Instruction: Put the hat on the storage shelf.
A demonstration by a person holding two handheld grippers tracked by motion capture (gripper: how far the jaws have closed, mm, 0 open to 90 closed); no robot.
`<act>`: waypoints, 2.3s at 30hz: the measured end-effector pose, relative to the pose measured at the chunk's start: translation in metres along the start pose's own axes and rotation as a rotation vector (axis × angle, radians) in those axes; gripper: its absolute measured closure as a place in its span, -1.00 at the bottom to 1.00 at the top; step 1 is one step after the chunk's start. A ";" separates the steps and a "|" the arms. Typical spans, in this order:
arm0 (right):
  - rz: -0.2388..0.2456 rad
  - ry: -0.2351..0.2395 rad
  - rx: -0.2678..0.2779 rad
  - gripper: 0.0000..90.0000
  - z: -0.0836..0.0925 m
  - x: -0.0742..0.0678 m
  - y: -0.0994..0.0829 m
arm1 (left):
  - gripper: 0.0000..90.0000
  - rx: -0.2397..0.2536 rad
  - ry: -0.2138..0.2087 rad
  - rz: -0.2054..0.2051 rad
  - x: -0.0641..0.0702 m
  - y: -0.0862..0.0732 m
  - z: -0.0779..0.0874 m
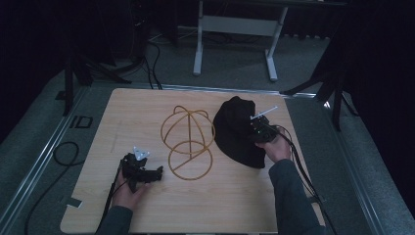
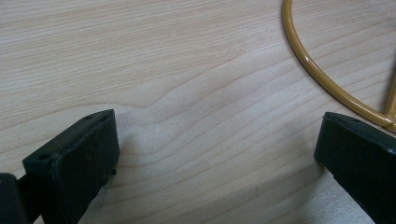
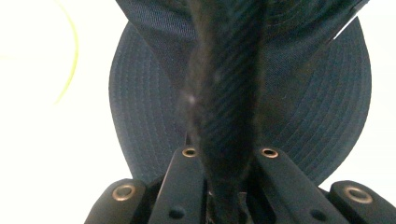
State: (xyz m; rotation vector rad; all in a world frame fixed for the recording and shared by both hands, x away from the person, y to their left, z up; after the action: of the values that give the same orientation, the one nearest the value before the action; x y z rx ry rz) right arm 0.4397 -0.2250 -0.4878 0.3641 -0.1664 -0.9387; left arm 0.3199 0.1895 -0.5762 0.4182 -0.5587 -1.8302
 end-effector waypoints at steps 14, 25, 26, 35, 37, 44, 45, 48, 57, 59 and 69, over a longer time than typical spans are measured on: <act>0.027 0.012 0.047 0.97 0.020 0.000 -0.005 | -0.99 -0.001 0.000 0.000 0.000 0.000 0.000; 0.040 0.028 0.097 0.97 0.040 -0.005 -0.004 | -0.99 -0.001 0.000 0.000 0.000 0.000 0.000; 0.041 0.031 0.099 0.97 0.042 -0.006 -0.004 | -0.99 -0.001 0.000 0.000 0.000 0.000 0.000; 0.065 0.043 0.112 0.97 0.054 -0.014 -0.001 | -0.99 -0.001 0.000 -0.003 0.000 0.000 0.000; 0.071 0.045 0.112 0.97 0.057 -0.016 0.000 | -0.99 0.000 0.000 -0.001 0.000 0.000 0.000; 0.087 0.051 0.125 0.97 0.065 -0.022 0.002 | -0.99 0.001 0.000 0.002 0.000 0.000 0.000; 0.085 0.055 0.125 0.97 0.066 -0.022 0.002 | -0.99 0.001 0.000 0.002 0.000 0.000 0.000; 0.091 0.059 0.133 0.97 0.070 -0.022 0.003 | -0.99 0.002 0.000 0.001 0.000 0.000 0.000; 0.099 0.070 0.161 0.97 0.083 -0.024 0.003 | -0.99 0.004 0.000 0.002 0.000 0.000 0.000; 0.101 0.070 0.164 0.97 0.085 -0.024 0.003 | -0.99 0.004 0.000 0.002 0.000 0.000 0.000; 0.122 0.089 0.195 0.97 0.102 -0.029 0.004 | -0.99 0.003 0.000 0.003 0.000 0.000 0.000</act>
State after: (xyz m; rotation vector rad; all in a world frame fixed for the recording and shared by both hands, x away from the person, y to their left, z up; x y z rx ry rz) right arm 0.3956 -0.2236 -0.3911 0.5684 -0.1971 -0.7861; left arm 0.3201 0.1893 -0.5764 0.4198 -0.5619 -1.8267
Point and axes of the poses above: each handheld gripper's, and its own axes: z roughly backward along the jaws, y roughly out of its top, x roughly to its right, the point moved 1 cm from there along -z, roughly forward along the jaws, and after that the axes turned 9 degrees about -x, right-handed, at the moved point
